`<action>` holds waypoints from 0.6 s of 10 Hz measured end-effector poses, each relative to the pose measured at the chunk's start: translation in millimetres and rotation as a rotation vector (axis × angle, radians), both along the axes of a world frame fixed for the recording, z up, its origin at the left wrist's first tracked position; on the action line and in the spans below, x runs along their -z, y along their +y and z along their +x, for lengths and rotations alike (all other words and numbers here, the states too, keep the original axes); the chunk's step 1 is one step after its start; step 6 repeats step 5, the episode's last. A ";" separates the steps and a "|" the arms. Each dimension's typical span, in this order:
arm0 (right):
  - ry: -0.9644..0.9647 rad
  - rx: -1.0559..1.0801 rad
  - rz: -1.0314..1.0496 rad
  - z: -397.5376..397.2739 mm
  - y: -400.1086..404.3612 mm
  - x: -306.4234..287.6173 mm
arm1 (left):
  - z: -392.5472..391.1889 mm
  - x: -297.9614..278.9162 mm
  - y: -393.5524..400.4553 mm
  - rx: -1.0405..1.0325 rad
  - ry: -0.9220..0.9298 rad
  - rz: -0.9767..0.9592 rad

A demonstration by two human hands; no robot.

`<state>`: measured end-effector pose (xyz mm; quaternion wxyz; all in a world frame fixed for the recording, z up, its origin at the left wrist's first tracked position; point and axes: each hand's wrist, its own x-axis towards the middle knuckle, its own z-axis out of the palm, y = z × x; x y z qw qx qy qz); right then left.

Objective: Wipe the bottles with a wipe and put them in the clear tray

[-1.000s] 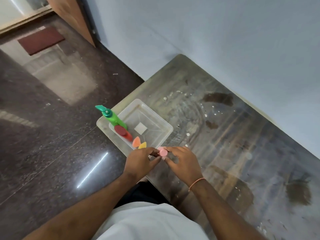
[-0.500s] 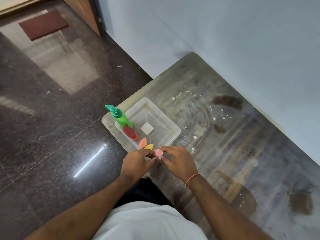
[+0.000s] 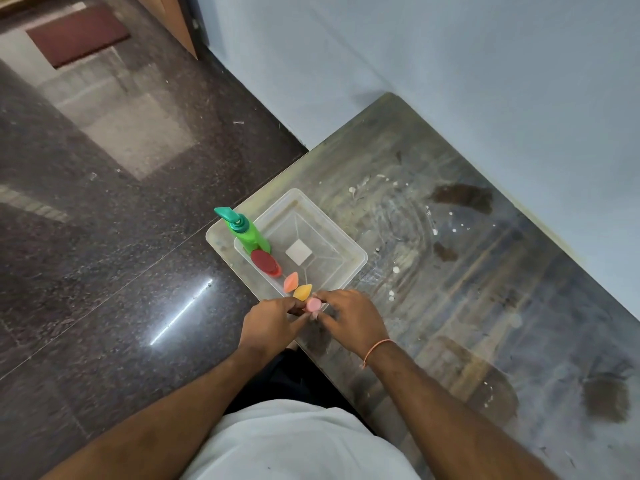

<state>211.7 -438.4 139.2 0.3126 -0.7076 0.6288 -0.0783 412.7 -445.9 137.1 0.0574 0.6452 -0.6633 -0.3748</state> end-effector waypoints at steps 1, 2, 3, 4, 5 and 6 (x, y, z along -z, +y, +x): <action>0.005 0.007 0.009 0.9 -0.4 -2.3 | 1.9 0.5 -0.9 -0.002 0.008 0.005; 0.004 0.019 0.012 1.5 1.5 -3.4 | 3.6 0.5 -0.3 0.017 0.011 0.019; 0.003 0.029 0.025 2.0 5.3 -4.9 | 2.2 -0.4 1.2 0.026 0.011 0.027; -0.001 0.033 0.037 -1.3 12.6 -2.6 | 2.7 2.2 5.3 0.035 -0.039 0.039; 0.026 0.056 0.040 -4.8 18.2 1.6 | -1.5 8.0 10.0 0.114 -0.093 0.003; 0.026 0.056 0.040 -4.8 18.2 1.6 | -1.5 8.0 10.0 0.114 -0.093 0.003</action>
